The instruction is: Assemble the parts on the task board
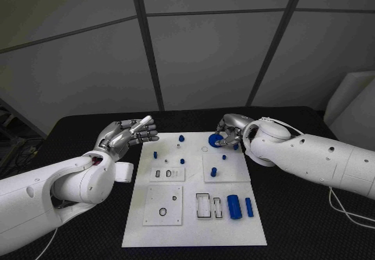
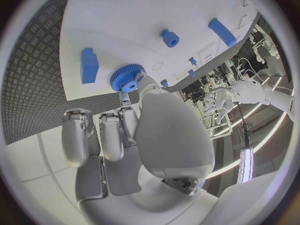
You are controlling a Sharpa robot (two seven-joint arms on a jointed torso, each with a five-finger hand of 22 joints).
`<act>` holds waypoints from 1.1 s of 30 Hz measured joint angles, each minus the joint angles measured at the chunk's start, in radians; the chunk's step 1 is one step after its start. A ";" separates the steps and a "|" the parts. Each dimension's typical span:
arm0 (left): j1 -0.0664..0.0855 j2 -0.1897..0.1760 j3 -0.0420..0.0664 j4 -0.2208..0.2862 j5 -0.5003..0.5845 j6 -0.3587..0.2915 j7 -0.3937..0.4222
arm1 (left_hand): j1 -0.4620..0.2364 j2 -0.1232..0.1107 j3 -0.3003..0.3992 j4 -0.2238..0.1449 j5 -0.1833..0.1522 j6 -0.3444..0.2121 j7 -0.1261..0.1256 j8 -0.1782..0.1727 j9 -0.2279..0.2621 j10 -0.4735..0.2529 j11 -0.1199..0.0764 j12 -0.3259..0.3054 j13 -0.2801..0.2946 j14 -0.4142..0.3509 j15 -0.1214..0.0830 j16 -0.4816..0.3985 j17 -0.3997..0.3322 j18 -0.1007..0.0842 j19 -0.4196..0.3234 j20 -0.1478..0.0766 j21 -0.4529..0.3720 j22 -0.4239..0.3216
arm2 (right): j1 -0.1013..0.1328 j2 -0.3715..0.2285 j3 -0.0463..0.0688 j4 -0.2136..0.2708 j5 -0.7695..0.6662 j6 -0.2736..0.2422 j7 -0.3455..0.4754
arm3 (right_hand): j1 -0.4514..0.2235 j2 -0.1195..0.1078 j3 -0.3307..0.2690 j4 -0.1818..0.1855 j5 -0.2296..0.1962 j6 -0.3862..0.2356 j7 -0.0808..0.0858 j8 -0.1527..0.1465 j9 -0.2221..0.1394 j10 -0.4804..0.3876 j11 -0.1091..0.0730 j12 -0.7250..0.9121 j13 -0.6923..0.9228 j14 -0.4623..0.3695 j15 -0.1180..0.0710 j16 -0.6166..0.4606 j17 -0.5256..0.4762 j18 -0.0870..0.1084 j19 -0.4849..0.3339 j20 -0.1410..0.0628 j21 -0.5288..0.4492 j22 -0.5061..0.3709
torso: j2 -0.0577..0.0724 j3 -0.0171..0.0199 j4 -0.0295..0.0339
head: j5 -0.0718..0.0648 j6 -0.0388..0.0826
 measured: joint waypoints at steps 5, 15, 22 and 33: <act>0.000 0.000 0.000 0.000 0.000 0.001 -0.001 | 0.000 0.000 -0.002 -0.002 0.000 0.000 0.000 0.000 0.000 0.000 0.000 0.000 0.000 0.000 0.000 -0.001 0.000 0.000 0.000 0.000 0.000 0.000 | -0.001 -0.005 -0.001 0.022 -0.032 -0.022 -0.001 | 0.008 0.007 0.022 -0.009 -0.003 0.008 0.000 0.001 -0.001 0.009 -0.002 0.008 0.000 -0.003 -0.004 0.000 0.000 0.000 0.001 -0.001 0.007 0.000 | 0.000 0.0002 0.0000 | 0.000 0.000; 0.000 0.001 0.000 -0.002 0.000 0.002 -0.002 | 0.000 0.000 -0.003 -0.003 0.000 0.000 0.000 0.000 0.000 0.000 0.000 0.000 0.000 0.000 0.000 -0.005 0.001 0.000 0.000 0.000 0.000 -0.001 | -0.001 -0.017 0.000 0.105 -0.067 -0.079 0.001 | 0.009 0.009 0.040 -0.009 0.020 0.011 0.004 -0.001 -0.003 0.021 -0.007 0.028 0.000 0.000 -0.008 0.004 0.000 0.000 0.001 -0.001 0.015 0.000 | -0.001 0.0003 0.0000 | 0.005 0.003; 0.000 0.001 0.000 -0.002 0.000 0.002 -0.003 | 0.000 0.000 -0.003 -0.003 0.000 0.000 0.000 0.000 0.000 0.000 0.000 0.000 0.000 0.000 0.000 -0.005 0.001 0.000 0.000 0.000 0.000 -0.001 | -0.001 0.011 0.000 0.134 -0.078 -0.107 0.000 | 0.009 0.009 0.045 -0.010 0.026 0.012 0.005 -0.007 -0.003 0.021 -0.007 0.028 0.000 0.000 -0.008 0.004 0.000 -0.002 0.001 -0.001 0.015 0.000 | -0.001 -0.0007 0.0007 | 0.011 0.004; 0.000 0.002 0.000 -0.001 0.000 0.002 -0.004 | 0.000 0.000 -0.003 -0.003 0.000 0.000 0.000 0.000 0.000 0.000 0.000 0.000 0.000 0.000 0.000 -0.005 0.001 0.000 0.000 0.000 0.000 -0.001 | -0.001 0.121 0.000 0.084 -0.099 -0.128 -0.001 | 0.009 0.008 0.053 -0.012 0.030 0.012 0.005 -0.016 -0.004 0.021 -0.007 0.028 0.000 0.000 -0.008 0.004 0.000 -0.016 0.001 -0.001 0.019 0.000 | 0.001 -0.0023 0.0025 | 0.021 0.002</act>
